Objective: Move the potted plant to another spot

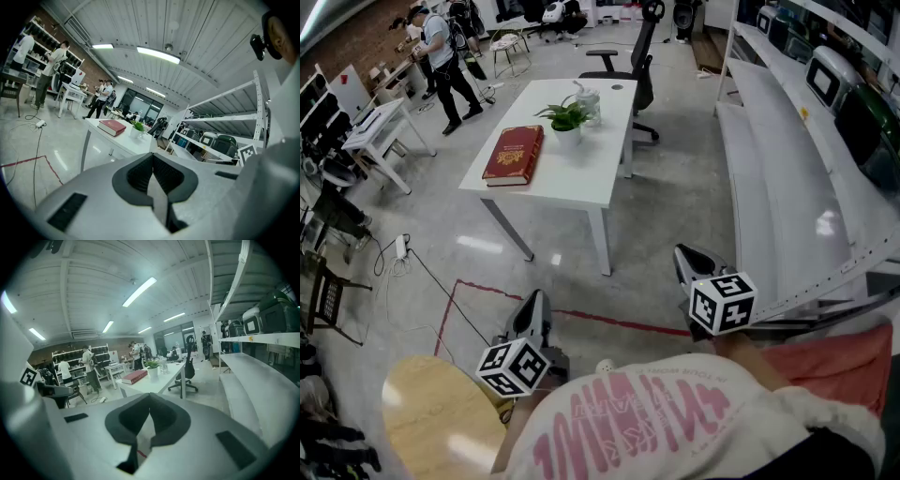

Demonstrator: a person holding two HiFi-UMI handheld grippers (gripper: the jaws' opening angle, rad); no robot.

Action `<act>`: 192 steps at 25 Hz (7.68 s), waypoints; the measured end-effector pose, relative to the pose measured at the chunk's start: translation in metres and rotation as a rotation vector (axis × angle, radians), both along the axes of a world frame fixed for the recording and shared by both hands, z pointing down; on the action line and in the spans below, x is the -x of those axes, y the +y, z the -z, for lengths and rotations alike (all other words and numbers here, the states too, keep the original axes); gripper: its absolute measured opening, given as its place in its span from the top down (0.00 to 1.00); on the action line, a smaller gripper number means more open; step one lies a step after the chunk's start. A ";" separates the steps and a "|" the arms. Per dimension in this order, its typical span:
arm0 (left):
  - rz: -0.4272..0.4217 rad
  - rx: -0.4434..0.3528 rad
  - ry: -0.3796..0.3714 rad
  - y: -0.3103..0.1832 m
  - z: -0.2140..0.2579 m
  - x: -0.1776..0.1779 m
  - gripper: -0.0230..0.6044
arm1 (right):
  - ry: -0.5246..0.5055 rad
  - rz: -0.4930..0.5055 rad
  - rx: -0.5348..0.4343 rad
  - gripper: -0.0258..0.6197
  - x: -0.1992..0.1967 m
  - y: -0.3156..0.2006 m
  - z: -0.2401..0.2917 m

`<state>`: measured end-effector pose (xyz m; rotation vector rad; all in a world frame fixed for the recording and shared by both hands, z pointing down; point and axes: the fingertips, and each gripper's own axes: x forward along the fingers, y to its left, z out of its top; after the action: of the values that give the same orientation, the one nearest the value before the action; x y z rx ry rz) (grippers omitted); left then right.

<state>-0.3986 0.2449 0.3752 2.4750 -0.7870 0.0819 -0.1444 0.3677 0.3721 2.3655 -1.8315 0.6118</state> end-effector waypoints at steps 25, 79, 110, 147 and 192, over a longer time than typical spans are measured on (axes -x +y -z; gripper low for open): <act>0.009 -0.028 0.056 -0.098 0.012 0.019 0.96 | -0.004 -0.039 -0.086 0.95 0.005 -0.094 0.018; 0.012 0.086 0.076 -0.426 -0.027 -0.126 0.96 | -0.115 0.050 -0.085 0.95 -0.134 -0.459 -0.031; 0.117 0.143 0.008 -0.446 -0.055 -0.114 0.96 | -0.065 0.230 0.124 0.61 -0.146 -0.524 -0.130; 0.210 0.169 -0.017 -0.461 -0.060 -0.082 0.96 | -0.009 0.152 0.036 0.16 -0.162 -0.593 -0.134; -0.007 0.162 0.063 -0.330 -0.041 -0.052 0.96 | -0.101 0.146 0.129 0.17 -0.050 -0.383 -0.115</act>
<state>-0.3466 -0.0846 0.4162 2.3159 -0.7162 0.0675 -0.0946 -0.0156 0.4866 2.1345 -1.9201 0.8190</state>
